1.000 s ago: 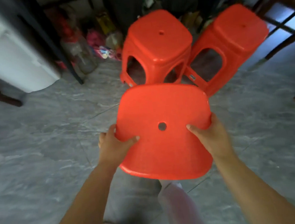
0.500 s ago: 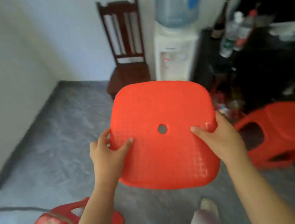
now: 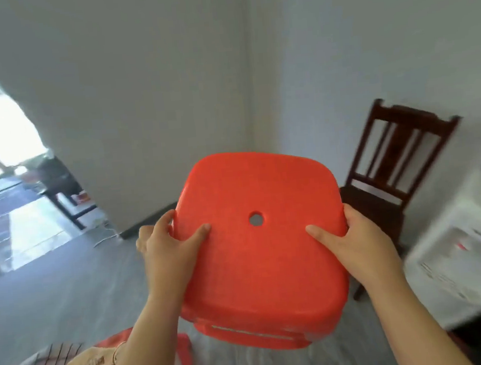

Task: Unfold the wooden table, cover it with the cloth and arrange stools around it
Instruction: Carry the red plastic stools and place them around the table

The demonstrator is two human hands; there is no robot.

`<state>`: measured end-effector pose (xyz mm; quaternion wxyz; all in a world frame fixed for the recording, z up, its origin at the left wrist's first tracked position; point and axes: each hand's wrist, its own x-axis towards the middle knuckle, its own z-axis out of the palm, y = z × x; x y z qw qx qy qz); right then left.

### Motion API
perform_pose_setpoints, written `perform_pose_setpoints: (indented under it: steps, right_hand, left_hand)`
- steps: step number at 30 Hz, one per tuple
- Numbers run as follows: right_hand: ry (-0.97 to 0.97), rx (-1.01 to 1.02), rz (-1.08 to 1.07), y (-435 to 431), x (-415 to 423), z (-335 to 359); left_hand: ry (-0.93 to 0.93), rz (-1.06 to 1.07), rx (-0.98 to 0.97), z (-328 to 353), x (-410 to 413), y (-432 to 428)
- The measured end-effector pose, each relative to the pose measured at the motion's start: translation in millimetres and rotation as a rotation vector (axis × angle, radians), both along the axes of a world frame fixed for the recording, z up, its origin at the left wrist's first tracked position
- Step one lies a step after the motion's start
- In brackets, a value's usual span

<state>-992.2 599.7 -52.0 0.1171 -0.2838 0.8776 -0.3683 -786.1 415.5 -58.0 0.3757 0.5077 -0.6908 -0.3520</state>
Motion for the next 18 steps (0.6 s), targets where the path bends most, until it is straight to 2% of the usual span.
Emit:
perform_pose_setpoints:
  steps: [5,10,18]
  right_hand:
    - [0.096,0.032,0.216,-84.4,-21.7,9.3]
    - [0.105,0.053,0.41,-181.4,-23.0,7.0]
    - [0.139,0.087,0.593,-370.4,3.1,-8.4]
  left_hand:
    - [-0.014,0.207,0.022,0.7,9.0,-40.2]
    - [-0.01,0.412,0.056,-10.0,30.2,-92.0]
    - [-0.006,0.612,0.093,-33.1,72.5,-226.8]
